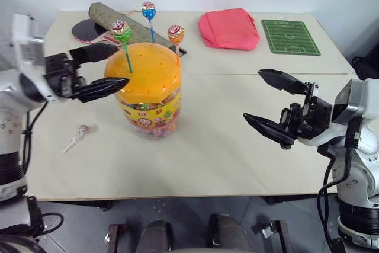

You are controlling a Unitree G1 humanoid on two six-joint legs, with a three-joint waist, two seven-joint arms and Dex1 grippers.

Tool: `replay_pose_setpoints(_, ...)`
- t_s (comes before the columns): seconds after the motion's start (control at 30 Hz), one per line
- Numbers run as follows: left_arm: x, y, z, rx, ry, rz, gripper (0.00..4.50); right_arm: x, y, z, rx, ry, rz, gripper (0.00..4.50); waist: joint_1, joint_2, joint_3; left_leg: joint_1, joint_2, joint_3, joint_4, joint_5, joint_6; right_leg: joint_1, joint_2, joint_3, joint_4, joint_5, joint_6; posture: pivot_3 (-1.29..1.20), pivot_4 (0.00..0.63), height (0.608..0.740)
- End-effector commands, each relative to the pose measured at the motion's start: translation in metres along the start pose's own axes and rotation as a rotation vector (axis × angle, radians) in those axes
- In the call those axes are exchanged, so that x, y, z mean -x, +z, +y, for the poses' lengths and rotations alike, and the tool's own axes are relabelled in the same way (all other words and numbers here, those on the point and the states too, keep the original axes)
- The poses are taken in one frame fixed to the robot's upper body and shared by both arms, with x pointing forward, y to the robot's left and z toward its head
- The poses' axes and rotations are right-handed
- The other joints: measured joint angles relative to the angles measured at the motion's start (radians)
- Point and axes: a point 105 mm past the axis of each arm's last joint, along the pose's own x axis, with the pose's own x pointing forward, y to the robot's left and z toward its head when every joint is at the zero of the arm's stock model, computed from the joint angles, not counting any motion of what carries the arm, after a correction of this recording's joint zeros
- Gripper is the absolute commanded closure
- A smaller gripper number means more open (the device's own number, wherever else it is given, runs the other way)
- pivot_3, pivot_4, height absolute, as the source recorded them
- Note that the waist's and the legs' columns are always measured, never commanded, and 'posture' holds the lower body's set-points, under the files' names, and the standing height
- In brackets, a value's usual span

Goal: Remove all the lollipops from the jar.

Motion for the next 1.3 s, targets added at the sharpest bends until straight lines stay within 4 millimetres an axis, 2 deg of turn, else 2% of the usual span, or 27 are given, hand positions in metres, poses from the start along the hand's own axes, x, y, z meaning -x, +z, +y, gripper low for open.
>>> replay_pose_setpoints(0.03, -0.004, 0.004, 0.002, -0.011, -0.007, 0.009, 0.07, -0.005, 0.009, 0.003, 0.048, 0.018, -0.028, 0.00, 0.002, 0.000, 0.000, 0.000, 0.000, 0.000, 0.000, 0.000, 0.000, 0.000, 0.000, 0.000, 0.000, 0.000, 0.000, 0.00, 0.150, 0.740)
replay_pose_setpoints(0.07, -0.006, 0.004, 0.004, -0.015, 0.003, 0.012, 0.07, -0.005, 0.009, 0.003, 0.052, 0.016, -0.027, 0.00, 0.004, 0.000, 0.000, 0.000, 0.000, 0.000, 0.000, 0.000, 0.000, 0.000, 0.000, 0.000, 0.000, 0.000, 0.000, 0.00, 0.150, 0.740)
replay_pose_setpoints(0.1, -0.007, 0.003, 0.005, -0.018, 0.009, 0.015, 0.44, -0.005, 0.009, 0.004, 0.054, 0.014, -0.027, 0.00, 0.005, 0.000, 0.000, 0.000, 0.000, 0.000, 0.000, 0.000, 0.000, 0.000, 0.000, 0.000, 0.000, 0.000, 0.000, 0.00, 0.150, 0.740)
replay_pose_setpoints(0.17, -0.012, 0.005, 0.005, -0.011, -0.004, -0.005, 0.90, -0.004, 0.007, 0.004, 0.055, 0.006, -0.024, 0.00, 0.008, 0.000, 0.000, 0.000, 0.000, 0.000, 0.001, 0.000, 0.000, 0.000, 0.000, 0.000, 0.000, 0.000, 0.000, 0.00, 0.150, 0.740)
replay_pose_setpoints(0.37, -0.021, 0.015, -0.002, -0.002, -0.061, -0.066, 2.64, -0.005, 0.005, 0.004, 0.057, -0.001, -0.024, 0.00, 0.011, 0.000, 0.000, -0.001, 0.000, -0.002, 0.004, 0.000, 0.000, 0.001, 0.000, 0.000, 0.000, 0.000, 0.000, 0.00, 0.150, 0.740)
replay_pose_setpoints(0.5, -0.017, 0.021, -0.004, 0.010, -0.069, -0.122, 3.84, -0.006, 0.003, 0.003, 0.055, 0.005, -0.026, 0.00, 0.007, 0.000, 0.000, -0.001, 0.000, -0.002, 0.004, 0.000, 0.000, 0.002, 0.000, 0.000, 0.001, 0.000, 0.000, 0.00, 0.150, 0.740)
replay_pose_setpoints(0.57, -0.011, 0.031, 0.001, 0.017, -0.030, -0.193, 4.45, -0.008, 0.002, 0.004, 0.048, 0.017, -0.034, 0.00, 0.006, 0.000, 0.000, -0.001, 0.000, -0.002, 0.005, 0.000, 0.000, 0.002, 0.000, 0.000, 0.001, 0.000, 0.000, 0.00, 0.150, 0.740)
replay_pose_setpoints(0.67, 0.018, 0.052, 0.022, 0.092, 0.113, -0.360, 4.48, -0.014, -0.001, 0.007, 0.028, 0.063, -0.059, 0.00, 0.005, 0.000, 0.000, -0.001, 0.000, -0.003, 0.006, 0.000, 0.000, 0.002, 0.000, 0.000, 0.001, 0.000, 0.000, 0.00, 0.150, 0.740)
replay_pose_setpoints(0.77, 0.056, 0.052, 0.042, 0.173, 0.316, -0.406, 4.48, -0.022, 0.005, 0.002, 0.013, 0.089, -0.130, 0.00, -0.010, 0.000, 0.000, 0.000, 0.002, -0.006, 0.006, 0.000, 0.000, 0.002, 0.000, 0.001, 0.001, 0.000, 0.000, 0.00, 0.150, 0.740)
replay_pose_setpoints(0.8, 0.070, 0.045, 0.047, 0.202, 0.396, -0.374, 4.48, -0.025, 0.004, 0.004, 0.019, 0.134, -0.128, 0.00, -0.016, 0.000, 0.000, 0.000, 0.001, -0.007, 0.006, 0.000, 0.000, 0.002, 0.000, 0.001, 0.002, 0.000, 0.000, 0.00, 0.150, 0.740)
replay_pose_setpoints(0.87, 0.094, 0.018, 0.051, 0.257, 0.567, -0.220, 4.48, -0.029, -0.003, 0.011, 0.013, 0.243, -0.104, 0.00, -0.024, 0.000, 0.000, 0.001, 0.002, -0.008, 0.006, 0.000, 0.000, 0.002, 0.000, 0.001, 0.002, 0.000, 0.000, 0.00, 0.150, 0.740)
replay_pose_setpoints(0.97, 0.112, -0.028, 0.032, 0.378, 0.648, 0.052, 4.48, -0.029, -0.015, 0.021, -0.009, 0.387, -0.039, 0.00, -0.024, 0.000, 0.000, 0.002, 0.001, -0.008, 0.001, 0.000, 0.000, 0.001, 0.000, 0.001, 0.002, 0.000, 0.000, 0.00, 0.150, 0.740)
replay_pose_setpoints(1.0, 0.115, -0.036, 0.027, 0.411, 0.661, 0.099, 4.48, -0.029, -0.018, 0.021, -0.014, 0.407, -0.022, 0.00, -0.023, 0.000, 0.000, 0.002, 0.001, -0.008, 0.001, 0.000, 0.000, 0.001, 0.000, 0.001, 0.002, 0.000, 0.000, 0.00, 0.150, 0.740)
replay_pose_setpoints(1.07, 0.118, -0.083, -0.014, 0.548, 0.640, 0.336, 4.48, -0.024, -0.042, 0.021, -0.028, 0.472, 0.119, 0.00, -0.001, -0.002, 0.001, -0.001, 0.000, -0.007, 0.003, 0.000, 0.000, 0.001, 0.000, -0.001, 0.002, 0.000, 0.000, 0.00, 0.150, 0.740)
replay_pose_setpoints(1.1, 0.117, -0.101, -0.034, 0.574, 0.612, 0.435, 4.48, -0.019, -0.055, 0.019, -0.038, 0.480, 0.207, 0.00, -0.007, -0.002, 0.001, -0.004, 0.002, -0.008, 0.006, 0.000, 0.000, 0.000, 0.000, -0.003, 0.002, 0.000, 0.000, 0.00, 0.150, 0.740)
replay_pose_setpoints(1.13, 0.117, -0.115, -0.050, 0.593, 0.603, 0.523, 4.48, -0.013, -0.065, 0.017, -0.034, 0.492, 0.272, 0.00, -0.012, 0.001, 0.001, 0.001, 0.001, -0.007, 0.005, -0.003, 0.002, 0.001, -0.002, 0.002, 0.002, 0.000, 0.000, 0.00, 0.150, 0.740)
replay_pose_setpoints(1.23, 0.122, -0.138, -0.073, 0.580, 0.597, 0.689, 4.48, -0.002, -0.081, 0.014, -0.034, 0.488, 0.392, 0.00, -0.004, -0.001, 0.002, -0.001, 0.000, -0.007, 0.006, -0.005, 0.004, 0.001, -0.002, 0.003, 0.000, 0.000, 0.000, 0.00, 0.150, 0.740)
replay_pose_setpoints(1.3, 0.125, -0.147, -0.079, 0.604, 0.607, 0.707, 4.48, 0.001, -0.083, 0.014, -0.029, 0.480, 0.412, 0.00, 0.005, -0.001, 0.002, -0.001, 0.002, -0.007, 0.006, -0.004, 0.001, 0.001, 0.000, 0.002, 0.000, 0.000, 0.000, 0.00, 0.150, 0.740)
